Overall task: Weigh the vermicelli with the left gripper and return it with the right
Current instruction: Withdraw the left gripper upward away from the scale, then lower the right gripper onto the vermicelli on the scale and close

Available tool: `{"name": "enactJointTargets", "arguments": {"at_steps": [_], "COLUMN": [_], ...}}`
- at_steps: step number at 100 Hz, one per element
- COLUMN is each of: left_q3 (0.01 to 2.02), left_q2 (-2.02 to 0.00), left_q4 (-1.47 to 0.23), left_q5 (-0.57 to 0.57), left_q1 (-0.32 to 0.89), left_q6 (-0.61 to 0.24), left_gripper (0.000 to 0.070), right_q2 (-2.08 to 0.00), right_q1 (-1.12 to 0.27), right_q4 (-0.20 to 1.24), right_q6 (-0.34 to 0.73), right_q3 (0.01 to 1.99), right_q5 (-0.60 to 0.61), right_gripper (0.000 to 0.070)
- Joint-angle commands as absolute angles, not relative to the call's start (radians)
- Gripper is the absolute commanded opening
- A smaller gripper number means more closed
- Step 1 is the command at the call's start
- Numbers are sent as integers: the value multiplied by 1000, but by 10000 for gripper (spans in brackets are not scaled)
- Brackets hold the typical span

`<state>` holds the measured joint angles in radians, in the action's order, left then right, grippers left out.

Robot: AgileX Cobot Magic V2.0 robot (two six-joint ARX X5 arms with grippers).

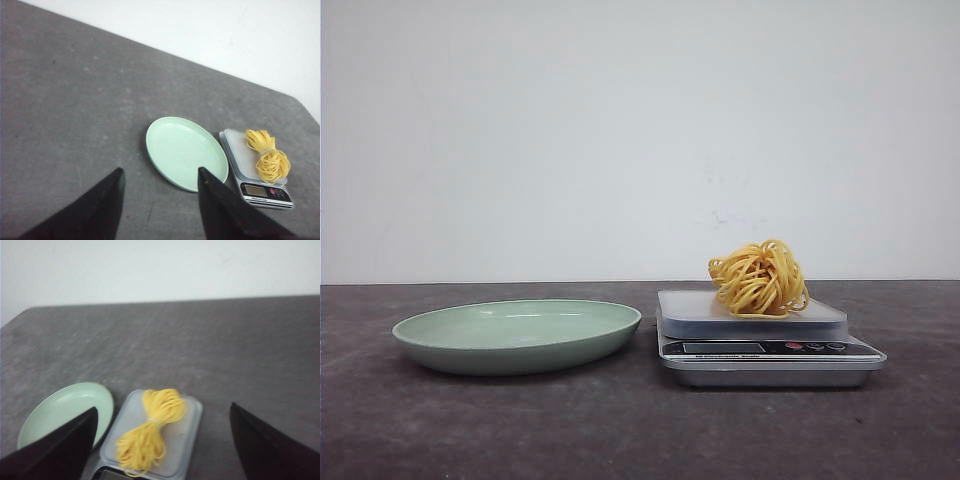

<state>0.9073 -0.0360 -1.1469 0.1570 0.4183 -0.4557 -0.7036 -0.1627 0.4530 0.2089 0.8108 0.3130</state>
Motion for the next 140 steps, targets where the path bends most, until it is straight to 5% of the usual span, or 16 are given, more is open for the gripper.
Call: {"name": "enactJointTargets", "arguments": {"at_steps": [1,63,140], "left_q3": [914,914,914], "left_q2": [-37,-37,-37], "left_q4": [-1135,-1162,-1161], "left_q5": [156,160,161], "left_q1": [420,420,420], "left_q6": [-441,-435,-405], "left_gripper": [273,273,273], "right_q2": [-788,-1462,-1628], "right_q1": [-199,-373,-437], "right_q4": [434,449,419], "right_q6": [249,315,406], "right_q3": [838,1115,1115], "right_q5": [300,228,155], "right_gripper": [534,517,496]}}
